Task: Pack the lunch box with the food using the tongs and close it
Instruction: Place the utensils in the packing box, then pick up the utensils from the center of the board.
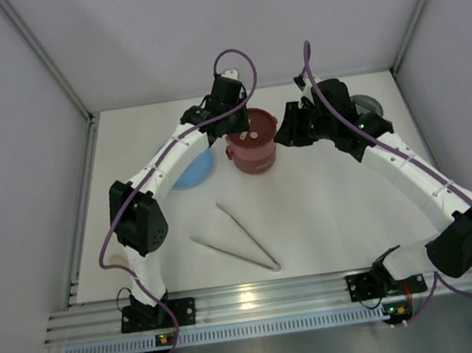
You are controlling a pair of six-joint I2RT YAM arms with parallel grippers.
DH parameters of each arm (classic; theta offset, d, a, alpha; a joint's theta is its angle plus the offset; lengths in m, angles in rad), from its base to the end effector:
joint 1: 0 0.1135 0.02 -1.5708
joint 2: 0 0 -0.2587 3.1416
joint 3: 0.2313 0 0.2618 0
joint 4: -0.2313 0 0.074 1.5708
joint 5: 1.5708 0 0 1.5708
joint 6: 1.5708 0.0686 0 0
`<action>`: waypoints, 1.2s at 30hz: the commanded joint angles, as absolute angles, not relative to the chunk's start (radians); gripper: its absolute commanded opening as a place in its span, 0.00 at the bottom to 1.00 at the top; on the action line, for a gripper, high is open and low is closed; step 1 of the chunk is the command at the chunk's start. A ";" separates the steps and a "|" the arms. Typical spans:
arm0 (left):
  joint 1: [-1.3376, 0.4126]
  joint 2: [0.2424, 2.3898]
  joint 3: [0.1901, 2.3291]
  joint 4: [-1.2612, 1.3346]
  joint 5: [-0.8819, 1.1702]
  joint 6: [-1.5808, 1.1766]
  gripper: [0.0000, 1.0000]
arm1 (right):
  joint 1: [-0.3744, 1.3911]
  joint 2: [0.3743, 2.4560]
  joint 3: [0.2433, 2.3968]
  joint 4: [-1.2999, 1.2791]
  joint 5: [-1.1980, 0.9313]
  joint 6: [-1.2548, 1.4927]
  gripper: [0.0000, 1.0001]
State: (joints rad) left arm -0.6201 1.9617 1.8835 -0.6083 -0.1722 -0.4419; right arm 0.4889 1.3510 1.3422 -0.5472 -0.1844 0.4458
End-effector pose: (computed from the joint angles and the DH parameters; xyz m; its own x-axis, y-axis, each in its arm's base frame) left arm 0.4030 -0.2733 0.3029 -0.6650 -0.0429 -0.7456 0.1994 0.9519 -0.2326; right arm 0.2934 0.1704 0.3491 -0.6788 0.1190 -0.7246 -0.3397 0.8240 0.4536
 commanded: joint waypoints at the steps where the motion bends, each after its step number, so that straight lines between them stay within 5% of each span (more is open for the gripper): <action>1: -0.624 1.945 1.908 -0.601 -0.175 -0.428 0.35 | 0.503 1.328 1.350 -0.543 -0.179 0.431 0.29; 16: -0.627 1.447 1.427 -0.479 -0.636 -0.606 0.41 | 0.524 1.325 1.414 -0.561 -0.186 0.405 0.29; 22: -0.626 1.293 1.248 -0.650 -0.857 -0.826 0.44 | 0.581 1.373 1.457 -0.569 -0.179 0.402 0.29; 26: -0.624 1.314 1.223 -1.008 -0.989 -1.250 0.45 | 0.604 1.404 1.485 -0.575 -0.178 0.405 0.29; 31: -0.615 1.437 1.210 -1.376 -1.015 -1.696 0.70 | 0.637 1.420 1.494 -0.588 -0.172 0.405 0.29; 36: -0.604 1.450 1.099 -1.415 -1.005 -1.922 0.76 | 0.660 1.437 1.493 -0.618 -0.167 0.396 0.29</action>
State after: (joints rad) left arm -0.6147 1.4654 1.1477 -1.2171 -0.9607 -1.6657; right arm 0.6357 1.4311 1.4475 -0.5793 -0.1791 0.4179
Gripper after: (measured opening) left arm 0.746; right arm 0.292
